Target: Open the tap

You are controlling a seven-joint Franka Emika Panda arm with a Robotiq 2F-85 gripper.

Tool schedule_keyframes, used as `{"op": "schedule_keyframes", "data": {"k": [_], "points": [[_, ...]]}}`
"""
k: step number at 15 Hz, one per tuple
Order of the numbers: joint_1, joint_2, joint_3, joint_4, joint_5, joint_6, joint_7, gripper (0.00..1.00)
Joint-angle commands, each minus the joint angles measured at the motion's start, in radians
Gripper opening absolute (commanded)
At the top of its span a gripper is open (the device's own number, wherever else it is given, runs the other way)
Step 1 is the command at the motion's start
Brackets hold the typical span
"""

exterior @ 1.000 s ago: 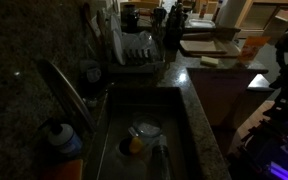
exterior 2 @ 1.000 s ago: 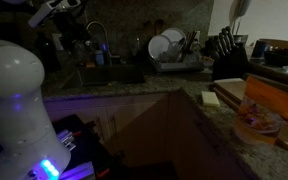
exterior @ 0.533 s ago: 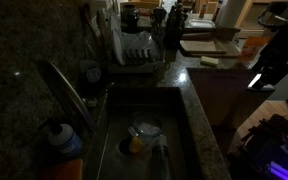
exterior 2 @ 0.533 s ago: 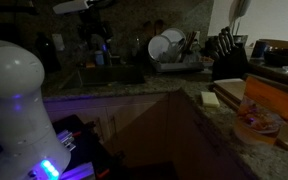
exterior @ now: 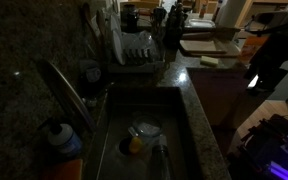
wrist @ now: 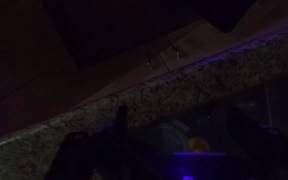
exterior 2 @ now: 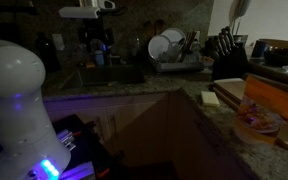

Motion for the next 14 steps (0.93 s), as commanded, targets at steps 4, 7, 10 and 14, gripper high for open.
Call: {"op": "schedule_keyframes", "data": {"k": [4, 7, 10, 14], "points": [[0.125, 0.447, 0.083, 0.111, 0.115, 0.276, -0.199, 1.00], [0.098, 0.584, 0.196, 0.191, -0.035, 0.498, -0.102, 1.00], [0.048, 0.684, 0.232, 0.249, -0.232, 0.736, 0.089, 1.00], [0.044, 0.693, 0.232, 0.251, -0.183, 0.755, 0.106, 1.00]]}}
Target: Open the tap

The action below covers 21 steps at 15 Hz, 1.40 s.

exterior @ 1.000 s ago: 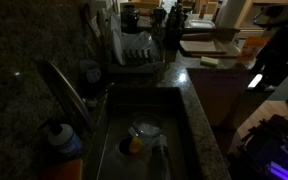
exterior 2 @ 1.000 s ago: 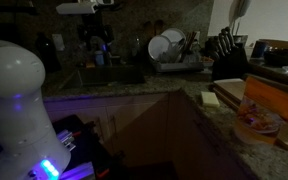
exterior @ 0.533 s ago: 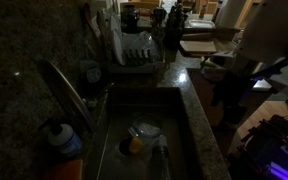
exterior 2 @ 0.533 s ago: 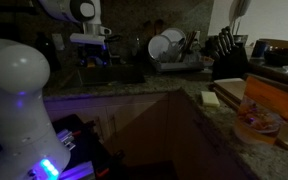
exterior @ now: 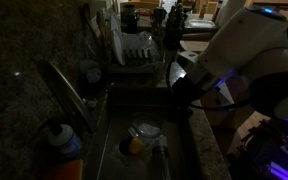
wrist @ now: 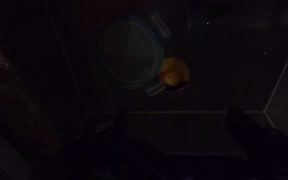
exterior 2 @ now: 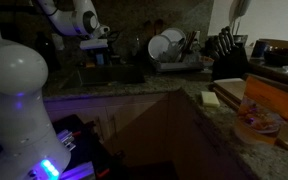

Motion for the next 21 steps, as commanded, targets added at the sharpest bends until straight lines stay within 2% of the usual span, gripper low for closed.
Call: {"op": "schedule_keyframes", "data": {"k": [1, 3, 4, 5, 6, 8, 10, 11, 13, 14, 15, 16, 17, 18, 19, 21], "points": [[-0.025, 0.002, 0.024, 0.002, -0.001, -0.002, -0.001, 1.00], [-0.023, -0.003, 0.030, 0.002, 0.000, -0.003, 0.001, 1.00], [-0.014, -0.005, -0.008, -0.013, -0.101, 0.012, 0.076, 1.00], [-0.021, 0.021, -0.019, -0.004, -0.138, 0.050, 0.129, 1.00], [-0.030, 0.073, -0.041, 0.015, -0.242, 0.159, 0.219, 1.00], [-0.013, 0.136, -0.112, 0.096, -0.421, 0.246, 0.374, 1.00], [0.027, 0.228, -0.155, 0.199, -0.506, 0.290, 0.467, 1.00], [0.036, 0.279, -0.149, 0.248, -0.485, 0.303, 0.467, 1.00], [-0.019, 0.395, -0.043, 0.330, -0.363, 0.333, 0.408, 1.00], [-0.039, 0.458, 0.022, 0.359, -0.223, 0.358, 0.301, 1.00], [-0.047, 0.504, 0.053, 0.409, -0.182, 0.348, 0.277, 1.00], [-0.029, 0.527, 0.046, 0.447, -0.150, 0.333, 0.246, 1.00], [0.049, 0.530, -0.056, 0.476, -0.230, 0.334, 0.303, 1.00], [0.047, 0.539, -0.056, 0.488, -0.219, 0.332, 0.291, 1.00], [0.025, 0.511, -0.015, 0.436, -0.201, 0.325, 0.295, 1.00], [0.031, 0.527, -0.023, 0.455, -0.201, 0.325, 0.295, 1.00]]}}
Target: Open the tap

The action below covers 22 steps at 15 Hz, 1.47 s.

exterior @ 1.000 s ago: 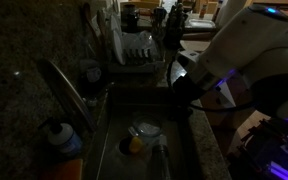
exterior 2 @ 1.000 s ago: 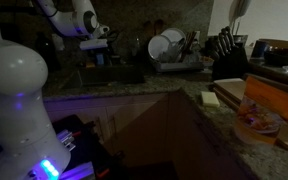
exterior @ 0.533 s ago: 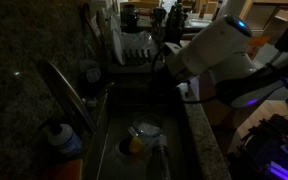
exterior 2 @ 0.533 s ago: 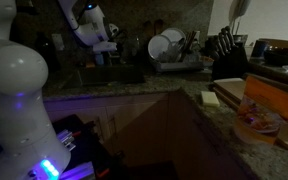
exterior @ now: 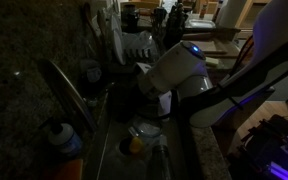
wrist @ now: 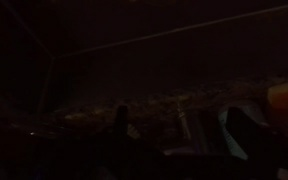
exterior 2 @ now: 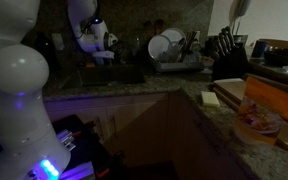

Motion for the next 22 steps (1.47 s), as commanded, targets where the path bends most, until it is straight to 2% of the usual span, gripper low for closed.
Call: {"op": "schedule_keyframes", "data": {"k": [1, 2, 3, 4, 5, 6, 7, 9, 10, 11, 12, 13, 14, 17, 18, 19, 20, 22], "points": [[0.000, -0.001, 0.002, 0.000, 0.000, 0.000, 0.000, 1.00], [0.062, -0.012, -0.077, -0.008, -0.022, 0.023, 0.019, 1.00], [0.096, 0.007, -0.127, 0.006, -0.031, 0.073, 0.031, 1.00], [0.175, 0.030, -0.223, 0.031, -0.035, 0.178, 0.061, 1.00], [0.239, 0.039, -0.286, 0.055, -0.023, 0.217, 0.054, 1.00], [0.275, 0.066, -0.315, 0.082, 0.000, 0.282, 0.040, 1.00], [0.283, 0.101, -0.319, 0.114, 0.006, 0.340, 0.021, 1.00], [0.260, 0.140, -0.270, 0.162, -0.002, 0.374, 0.035, 1.00], [0.193, 0.166, -0.171, 0.238, 0.071, 0.316, -0.060, 1.00], [0.231, 0.193, -0.231, 0.273, 0.022, 0.319, 0.022, 1.00], [0.231, 0.220, -0.231, 0.319, 0.043, 0.313, 0.004, 1.00], [0.254, 0.238, -0.270, 0.346, 0.071, 0.311, 0.007, 1.00], [0.249, 0.175, -0.244, 0.257, 0.045, 0.310, 0.014, 1.00], [0.249, 0.223, -0.265, 0.323, 0.057, 0.310, 0.014, 1.00], [0.270, 0.232, -0.294, 0.335, 0.062, 0.310, -0.004, 1.00], [0.224, 0.247, -0.237, 0.345, 0.039, 0.310, 0.013, 1.00], [0.185, 0.260, -0.173, 0.362, 0.098, 0.306, -0.073, 1.00], [0.144, 0.280, -0.088, 0.409, 0.091, 0.303, -0.081, 1.00]]}}
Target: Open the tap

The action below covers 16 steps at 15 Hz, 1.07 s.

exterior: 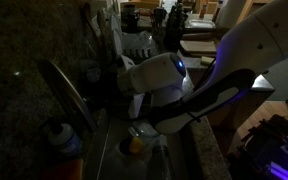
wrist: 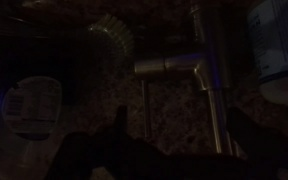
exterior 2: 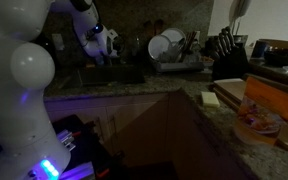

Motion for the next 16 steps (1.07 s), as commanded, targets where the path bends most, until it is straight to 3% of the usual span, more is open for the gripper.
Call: {"op": "schedule_keyframes", "data": {"k": [1, 4, 7, 9, 12, 14, 16], "points": [[-0.083, 0.057, 0.149, 0.097, 0.012, -0.005, -0.081, 1.00], [-0.082, 0.086, 0.164, 0.143, 0.006, -0.004, -0.138, 1.00], [-0.038, 0.092, 0.078, 0.144, 0.002, -0.001, -0.143, 1.00], [0.057, 0.048, -0.084, 0.085, 0.102, -0.028, -0.131, 1.00], [0.122, 0.065, -0.216, 0.079, 0.163, -0.003, -0.129, 1.00], [0.098, 0.076, -0.182, 0.105, 0.140, -0.008, -0.115, 1.00], [0.106, 0.076, -0.200, 0.099, 0.146, -0.008, -0.114, 1.00]]}}
